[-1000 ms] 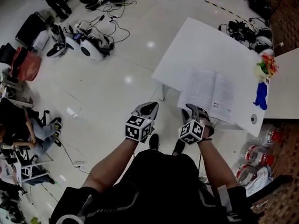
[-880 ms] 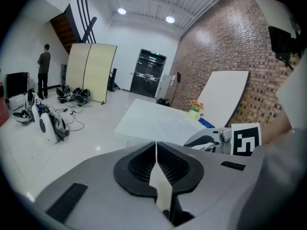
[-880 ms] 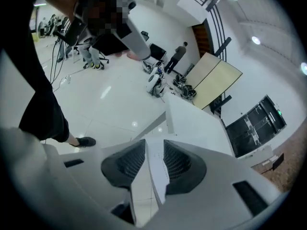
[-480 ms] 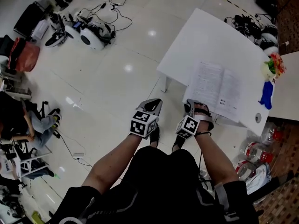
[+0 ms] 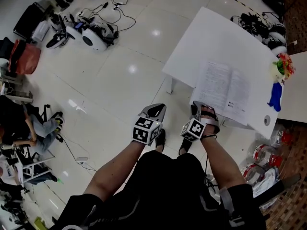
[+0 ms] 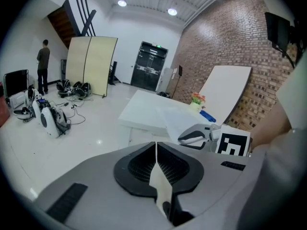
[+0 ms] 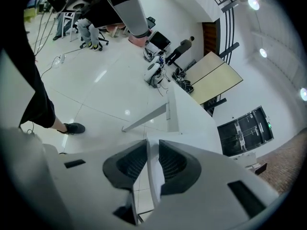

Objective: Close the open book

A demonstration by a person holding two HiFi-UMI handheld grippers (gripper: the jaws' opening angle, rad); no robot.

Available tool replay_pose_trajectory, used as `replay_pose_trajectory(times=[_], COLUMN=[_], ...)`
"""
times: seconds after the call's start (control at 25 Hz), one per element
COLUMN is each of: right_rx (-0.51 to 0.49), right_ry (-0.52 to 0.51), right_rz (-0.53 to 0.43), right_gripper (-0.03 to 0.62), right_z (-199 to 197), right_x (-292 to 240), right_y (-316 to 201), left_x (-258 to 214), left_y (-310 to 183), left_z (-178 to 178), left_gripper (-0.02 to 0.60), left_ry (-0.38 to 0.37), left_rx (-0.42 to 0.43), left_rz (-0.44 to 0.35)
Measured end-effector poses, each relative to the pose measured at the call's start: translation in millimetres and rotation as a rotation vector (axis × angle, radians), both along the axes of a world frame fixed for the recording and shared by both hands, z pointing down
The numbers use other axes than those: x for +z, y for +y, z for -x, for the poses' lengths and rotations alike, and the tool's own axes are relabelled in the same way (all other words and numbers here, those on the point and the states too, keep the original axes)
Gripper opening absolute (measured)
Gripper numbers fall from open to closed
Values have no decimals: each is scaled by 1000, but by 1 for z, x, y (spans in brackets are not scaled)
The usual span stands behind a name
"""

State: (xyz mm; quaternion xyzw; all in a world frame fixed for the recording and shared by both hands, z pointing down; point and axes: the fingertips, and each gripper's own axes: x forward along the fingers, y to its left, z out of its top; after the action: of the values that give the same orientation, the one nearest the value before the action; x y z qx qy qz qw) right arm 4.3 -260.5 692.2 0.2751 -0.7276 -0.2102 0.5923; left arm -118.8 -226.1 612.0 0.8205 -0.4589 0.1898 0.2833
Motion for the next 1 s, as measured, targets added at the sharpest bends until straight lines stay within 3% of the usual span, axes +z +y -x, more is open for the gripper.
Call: replay_pose_trajectory(times=[0.16,0.52,0.8,1.0], right_rx=[58,277,584,742], right_ry=[-86,-450,-928,-1102], right_rz=[9,-20,-100,-193], right_gripper=[37,21,21,21], right_z=[3,-11,-85,-158], right_x=[-11,-95,-159,-176], right_y=[1,-2,10,24], left_x=[-5,-35,-57,-62], left_y=[-2,-22,-36,-37], left_z=[0,-27,-94,-149], left_gripper=[9,9,9,9], left_ry=[7,44,69,73], left_rx=[14,76,192,274], left_rz=[-13,-62,-108,-107])
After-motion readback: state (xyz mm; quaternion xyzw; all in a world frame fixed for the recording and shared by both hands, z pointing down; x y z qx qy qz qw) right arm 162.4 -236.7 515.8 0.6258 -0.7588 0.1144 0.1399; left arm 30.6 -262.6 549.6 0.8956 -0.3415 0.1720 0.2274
